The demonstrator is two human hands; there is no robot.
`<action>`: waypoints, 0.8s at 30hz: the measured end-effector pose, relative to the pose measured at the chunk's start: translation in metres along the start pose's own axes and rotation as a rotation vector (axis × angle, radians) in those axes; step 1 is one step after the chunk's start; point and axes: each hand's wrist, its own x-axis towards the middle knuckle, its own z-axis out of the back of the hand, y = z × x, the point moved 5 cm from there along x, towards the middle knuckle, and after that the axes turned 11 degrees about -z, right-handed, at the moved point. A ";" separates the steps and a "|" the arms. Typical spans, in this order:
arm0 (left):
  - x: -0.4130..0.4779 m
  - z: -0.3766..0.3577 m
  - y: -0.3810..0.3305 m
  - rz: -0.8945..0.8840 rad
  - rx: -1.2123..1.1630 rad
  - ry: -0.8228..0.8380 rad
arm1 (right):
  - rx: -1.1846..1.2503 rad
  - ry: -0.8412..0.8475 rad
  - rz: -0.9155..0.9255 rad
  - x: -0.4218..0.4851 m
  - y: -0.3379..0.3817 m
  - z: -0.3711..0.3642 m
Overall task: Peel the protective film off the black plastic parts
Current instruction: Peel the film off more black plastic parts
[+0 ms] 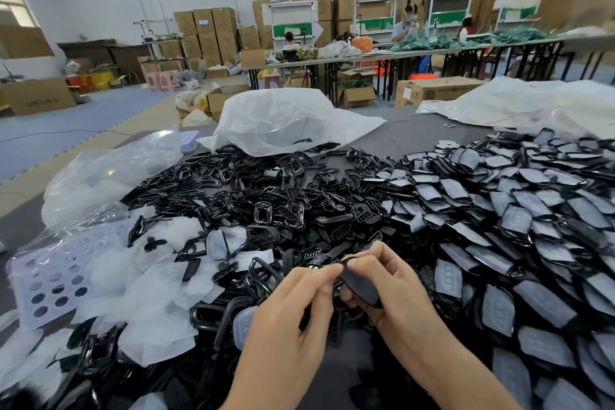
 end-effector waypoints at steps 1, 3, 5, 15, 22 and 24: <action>-0.001 -0.002 -0.001 -0.033 0.050 0.041 | 0.005 -0.020 0.016 0.001 0.000 0.002; -0.003 -0.008 -0.003 -0.098 0.144 0.122 | -0.016 -0.070 0.046 0.002 0.000 0.005; -0.004 -0.015 -0.008 -0.159 0.204 0.194 | -0.040 -0.106 0.062 0.002 0.000 0.007; -0.007 -0.010 -0.006 -0.030 0.068 0.068 | 0.059 -0.079 0.006 0.004 -0.002 0.009; -0.011 -0.001 0.018 0.300 -0.126 -0.111 | 0.004 -0.048 0.002 0.002 -0.002 0.002; -0.009 -0.003 0.021 0.389 -0.228 -0.129 | -0.003 -0.021 -0.008 0.001 -0.004 -0.001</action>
